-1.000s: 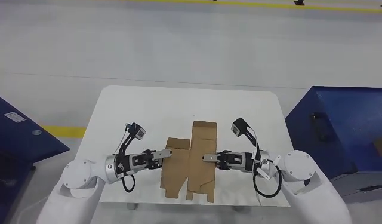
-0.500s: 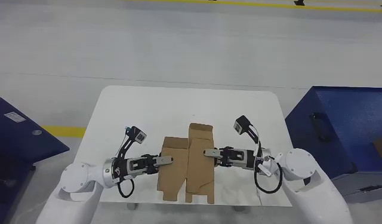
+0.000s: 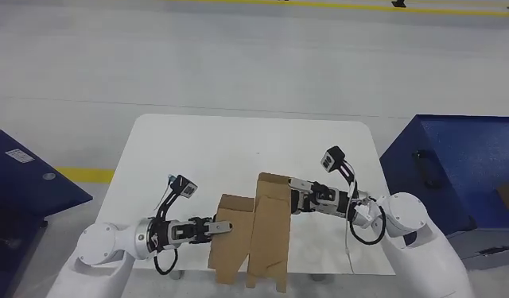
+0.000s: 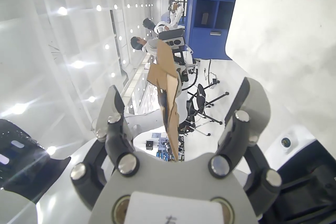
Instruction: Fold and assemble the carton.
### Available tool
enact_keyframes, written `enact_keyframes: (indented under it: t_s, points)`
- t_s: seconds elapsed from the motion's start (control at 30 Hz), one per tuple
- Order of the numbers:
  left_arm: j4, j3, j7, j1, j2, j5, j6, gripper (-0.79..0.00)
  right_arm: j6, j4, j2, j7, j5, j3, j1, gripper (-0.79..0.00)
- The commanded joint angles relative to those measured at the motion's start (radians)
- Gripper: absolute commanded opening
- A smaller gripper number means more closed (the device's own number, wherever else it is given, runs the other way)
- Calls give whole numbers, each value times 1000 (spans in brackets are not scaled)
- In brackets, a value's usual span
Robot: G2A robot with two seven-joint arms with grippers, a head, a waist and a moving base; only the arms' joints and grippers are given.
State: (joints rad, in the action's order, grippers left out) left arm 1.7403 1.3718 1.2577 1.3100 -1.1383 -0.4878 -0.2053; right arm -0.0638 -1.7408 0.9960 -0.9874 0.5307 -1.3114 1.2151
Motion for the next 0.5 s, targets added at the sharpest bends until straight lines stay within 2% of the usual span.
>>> enact_keyframes:
  t_s: [0.0, 0.37, 0.4, 0.43, 0.47]
  points:
    - [3, -3, -7, 2, 1, 5, 1, -785, 5, -1, 2, 0, -15, 13, -12, -785]
    - [-9, -11, -6, -20, 9, -3, 17, -785, 19, 4, 5, 7, -56, 37, -41, -785]
    - [-14, -13, -13, -24, 10, -4, 19, -523, 21, 3, 5, 9, -71, 39, -44, -785]
    - [-16, -15, -21, -27, 10, -6, 17, -86, 26, 7, 4, 18, -91, 38, -48, -785]
    - [-18, -18, -20, -28, 10, -8, 19, 0, 33, 9, 4, 31, -115, 34, -53, -785]
